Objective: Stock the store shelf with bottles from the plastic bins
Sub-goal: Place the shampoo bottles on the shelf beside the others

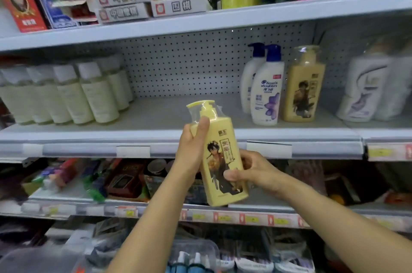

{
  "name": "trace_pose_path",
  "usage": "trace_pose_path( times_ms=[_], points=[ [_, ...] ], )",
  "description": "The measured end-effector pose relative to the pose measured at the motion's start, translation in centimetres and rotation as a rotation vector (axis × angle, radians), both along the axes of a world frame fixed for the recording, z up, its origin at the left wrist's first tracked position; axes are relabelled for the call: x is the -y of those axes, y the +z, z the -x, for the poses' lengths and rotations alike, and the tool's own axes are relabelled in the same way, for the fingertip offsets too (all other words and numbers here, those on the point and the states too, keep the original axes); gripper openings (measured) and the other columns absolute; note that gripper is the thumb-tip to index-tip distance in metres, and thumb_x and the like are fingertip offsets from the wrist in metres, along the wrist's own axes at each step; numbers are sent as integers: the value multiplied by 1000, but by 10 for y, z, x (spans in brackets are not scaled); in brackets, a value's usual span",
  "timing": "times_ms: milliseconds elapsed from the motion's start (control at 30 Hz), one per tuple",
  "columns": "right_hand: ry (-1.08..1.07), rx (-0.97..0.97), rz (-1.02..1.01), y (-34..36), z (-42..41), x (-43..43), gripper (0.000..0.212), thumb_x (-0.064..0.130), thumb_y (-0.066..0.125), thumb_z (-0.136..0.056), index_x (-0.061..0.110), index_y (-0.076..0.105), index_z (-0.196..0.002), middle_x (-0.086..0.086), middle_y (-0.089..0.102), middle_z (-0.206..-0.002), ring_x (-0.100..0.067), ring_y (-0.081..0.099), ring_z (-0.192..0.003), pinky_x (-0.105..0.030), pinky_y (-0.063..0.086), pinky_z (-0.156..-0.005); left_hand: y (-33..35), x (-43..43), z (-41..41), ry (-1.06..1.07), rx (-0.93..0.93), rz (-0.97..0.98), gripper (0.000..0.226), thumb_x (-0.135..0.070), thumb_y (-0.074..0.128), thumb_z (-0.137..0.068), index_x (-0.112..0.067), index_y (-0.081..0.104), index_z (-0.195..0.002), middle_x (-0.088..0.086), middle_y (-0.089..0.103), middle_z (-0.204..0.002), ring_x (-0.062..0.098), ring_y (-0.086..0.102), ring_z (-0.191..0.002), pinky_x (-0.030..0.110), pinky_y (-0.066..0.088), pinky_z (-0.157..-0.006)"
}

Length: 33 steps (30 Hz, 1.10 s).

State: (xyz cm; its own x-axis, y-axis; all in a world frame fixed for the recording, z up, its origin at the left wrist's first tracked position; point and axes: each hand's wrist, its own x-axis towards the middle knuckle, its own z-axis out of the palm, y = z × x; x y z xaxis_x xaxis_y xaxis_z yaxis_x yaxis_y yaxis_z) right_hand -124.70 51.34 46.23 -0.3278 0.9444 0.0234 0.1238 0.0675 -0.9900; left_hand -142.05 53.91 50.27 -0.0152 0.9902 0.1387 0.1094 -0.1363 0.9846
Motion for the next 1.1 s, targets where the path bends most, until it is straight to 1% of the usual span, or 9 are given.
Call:
trace_pose_path(
  times_ms=[200, 300, 400, 467, 533, 733, 867, 1000, 1100],
  points=[
    [-193, -46, -169, 29, -69, -6, 59, 28, 83, -65, 18, 64, -120, -1, 74, -111, -20, 70, -105, -37, 57, -89, 19, 2, -66, -257, 6, -76, 42, -52, 48, -96, -26, 47, -130, -6, 71, -115, 3, 71, -94, 19, 55, -71],
    [-272, -43, -239, 42, -102, -7, 61, 32, 83, -63, 23, 63, -120, 5, 74, -110, -13, 70, -102, -32, 57, -85, 20, -2, -96, -365, -54, -95, 48, -43, 60, -94, -29, 43, -137, -12, 67, -122, 0, 67, -104, 20, 54, -79],
    [-353, -31, -282, 51, -132, -14, 55, 29, 83, -63, 27, 64, -115, 7, 74, -107, -12, 70, -101, -31, 57, -83, 26, -10, -126, -411, -66, -142, 47, -30, 63, -96, -32, 41, -138, -16, 65, -121, -7, 64, -102, 11, 53, -75],
    [-396, -20, -308, 55, -149, -20, 52, 23, 87, -68, 28, 64, -114, 5, 74, -107, -13, 70, -102, -32, 57, -85, 31, -19, -147, -417, -58, -167, 49, -24, 61, -98, -31, 39, -141, -14, 63, -125, -4, 61, -109, 14, 53, -83],
    [-406, -10, -325, 59, -165, -27, 47, 14, 84, -75, 27, 64, -115, 3, 74, -109, -13, 69, -102, -30, 56, -85, 33, -28, -165, -413, -62, -187, 55, -23, 62, -97, -31, 36, -146, -9, 61, -132, 6, 57, -121, 25, 49, -96],
    [-457, 72, -289, 52, -197, -51, 41, 13, 79, -80, 21, 62, -117, 2, 72, -108, -12, 69, -100, -25, 55, -81, 28, -50, -204, -359, -78, -129, 53, -21, 63, -96, -20, 39, -143, 0, 58, -136, 15, 54, -125, 37, 46, -106],
    [-473, 77, -222, 40, -203, -61, 37, 16, 77, -83, 20, 59, -115, 3, 70, -107, -12, 67, -101, -21, 52, -76, 14, -57, -217, -310, -108, -54, 46, -25, 59, -99, -18, 42, -140, 2, 58, -137, 16, 55, -124, 32, 48, -99],
    [-440, 138, -236, 41, -206, -63, 41, 17, 75, -86, 22, 54, -122, 10, 68, -109, -1, 64, -99, -15, 50, -73, 7, -58, -222, -285, -128, -40, 44, -26, 59, -99, -20, 40, -138, 1, 56, -137, 18, 53, -126, 41, 46, -107],
    [-438, 177, -262, 41, -209, -68, 43, 19, 75, -86, 18, 56, -125, 7, 69, -113, -3, 65, -102, -17, 52, -78, 5, -58, -225, -269, -131, -35, 38, -26, 57, -99, -20, 41, -134, 1, 56, -135, 16, 53, -124, 35, 45, -105]
  ],
)
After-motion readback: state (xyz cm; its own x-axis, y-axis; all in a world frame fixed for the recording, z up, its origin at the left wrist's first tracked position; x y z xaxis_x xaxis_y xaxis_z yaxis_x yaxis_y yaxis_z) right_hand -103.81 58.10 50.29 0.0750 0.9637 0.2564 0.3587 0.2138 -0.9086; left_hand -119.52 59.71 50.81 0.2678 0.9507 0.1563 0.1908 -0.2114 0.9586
